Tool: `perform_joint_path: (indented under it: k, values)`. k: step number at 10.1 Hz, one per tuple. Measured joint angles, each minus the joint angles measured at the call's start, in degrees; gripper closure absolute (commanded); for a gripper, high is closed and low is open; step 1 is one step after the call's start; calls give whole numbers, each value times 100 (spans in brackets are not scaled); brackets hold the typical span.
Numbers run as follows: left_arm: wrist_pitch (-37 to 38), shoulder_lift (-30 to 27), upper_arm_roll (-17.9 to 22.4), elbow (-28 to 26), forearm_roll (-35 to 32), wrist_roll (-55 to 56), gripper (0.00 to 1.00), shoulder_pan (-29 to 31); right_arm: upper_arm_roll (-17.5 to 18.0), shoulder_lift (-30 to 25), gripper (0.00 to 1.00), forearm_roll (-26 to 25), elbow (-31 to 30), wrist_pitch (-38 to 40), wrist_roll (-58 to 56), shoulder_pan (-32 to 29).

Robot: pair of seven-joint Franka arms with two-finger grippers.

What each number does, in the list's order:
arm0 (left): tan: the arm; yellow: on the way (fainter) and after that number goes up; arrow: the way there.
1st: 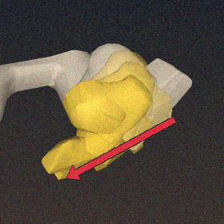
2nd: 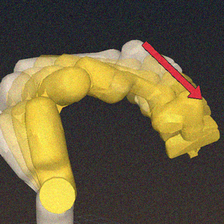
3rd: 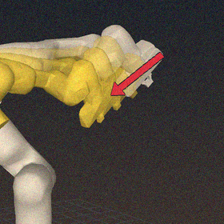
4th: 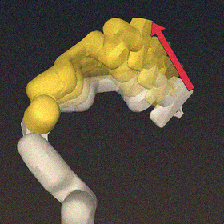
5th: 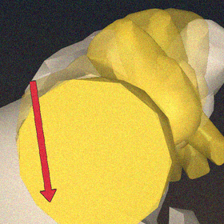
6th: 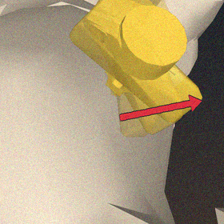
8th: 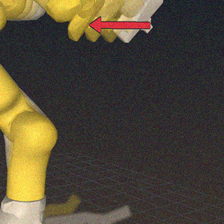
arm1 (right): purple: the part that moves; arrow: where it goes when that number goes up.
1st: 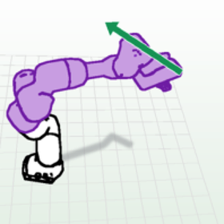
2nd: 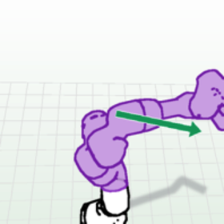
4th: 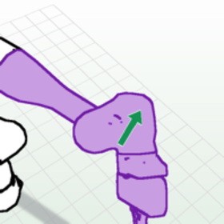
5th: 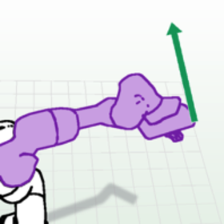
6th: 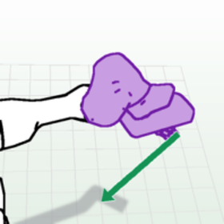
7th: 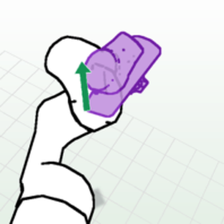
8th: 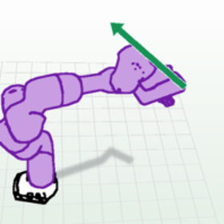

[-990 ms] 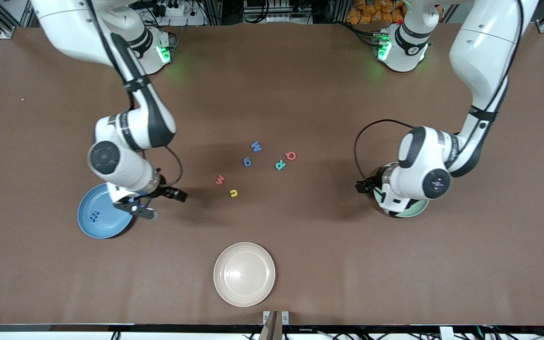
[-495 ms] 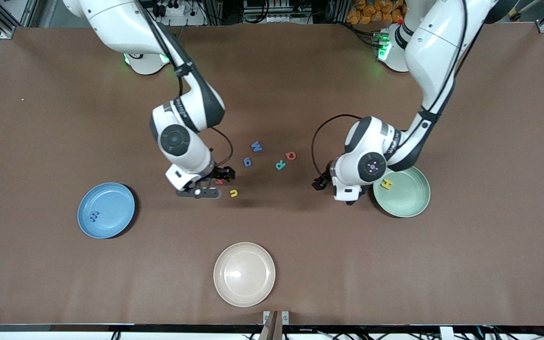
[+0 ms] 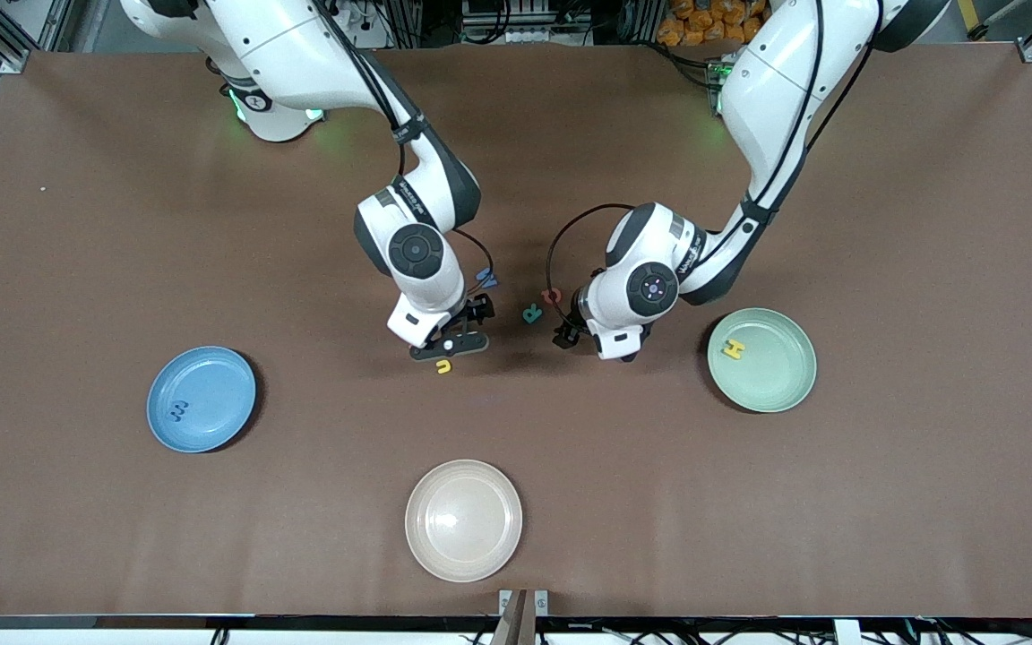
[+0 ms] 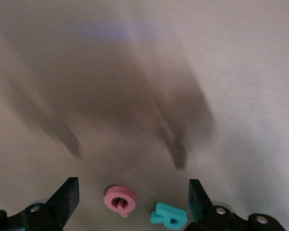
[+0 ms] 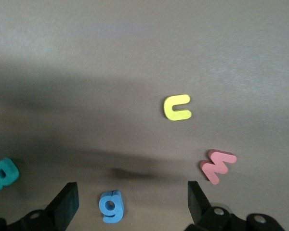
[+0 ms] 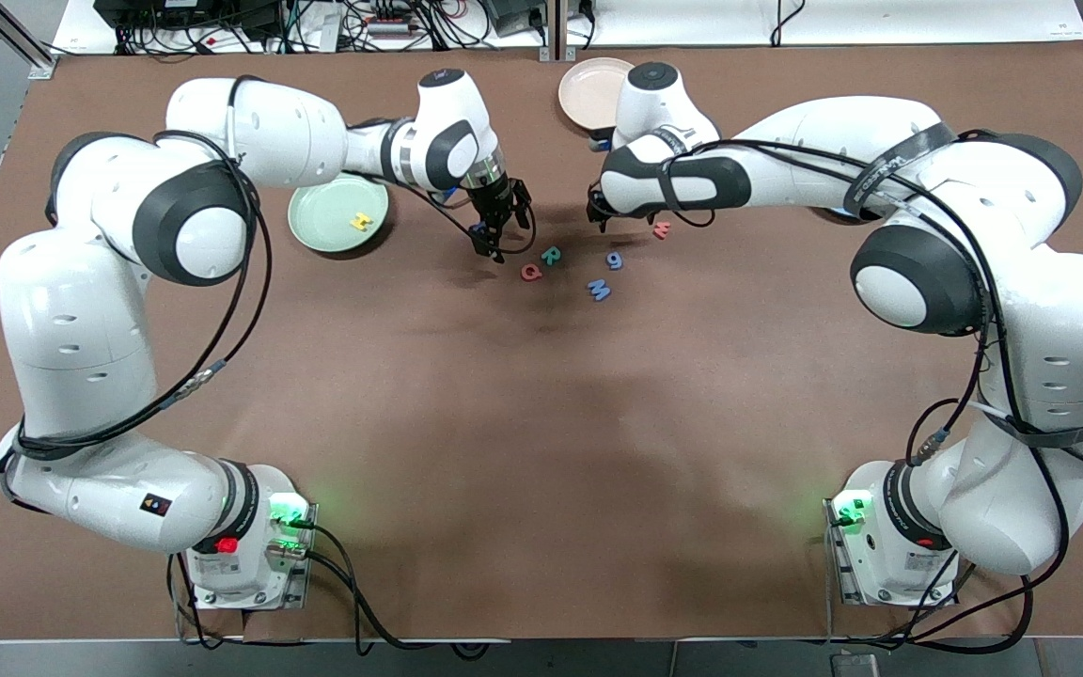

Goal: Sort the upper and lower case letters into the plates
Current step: 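Grasp the pink Q with the left gripper while the right grasps blue g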

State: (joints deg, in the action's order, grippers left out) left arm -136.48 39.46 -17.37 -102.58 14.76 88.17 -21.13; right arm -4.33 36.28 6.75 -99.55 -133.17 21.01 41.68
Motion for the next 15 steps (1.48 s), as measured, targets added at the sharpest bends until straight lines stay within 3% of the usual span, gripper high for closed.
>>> perform_joint_path:
  k: [3, 7, 10, 11, 12, 15]
  values:
    - [-882, -14, -2, -512, 526, 309, 0, -195, 4, 47, 0, -5, -351, -518, -152, 112]
    - [-1065, -79, -3, -637, 535, 526, 0, -481, 3, 54, 0, -5, -758, -1020, -143, 324]
    - [-1431, -234, -12, -981, 536, 525, 13, -497, 2, 53, 0, -5, -757, -1034, -137, 335]
    - [-1453, -258, -10, -1012, 536, 525, 23, -497, 2, 53, 54, -5, -757, -1032, -137, 335]
    - [-1460, -262, -8, -1019, 536, 525, 28, -497, 2, 52, 100, -5, -757, -1030, -137, 336]
    - [-1470, -284, -6, -1029, 536, 525, 37, -502, -2, -37, 100, -5, -758, -982, -91, 367]
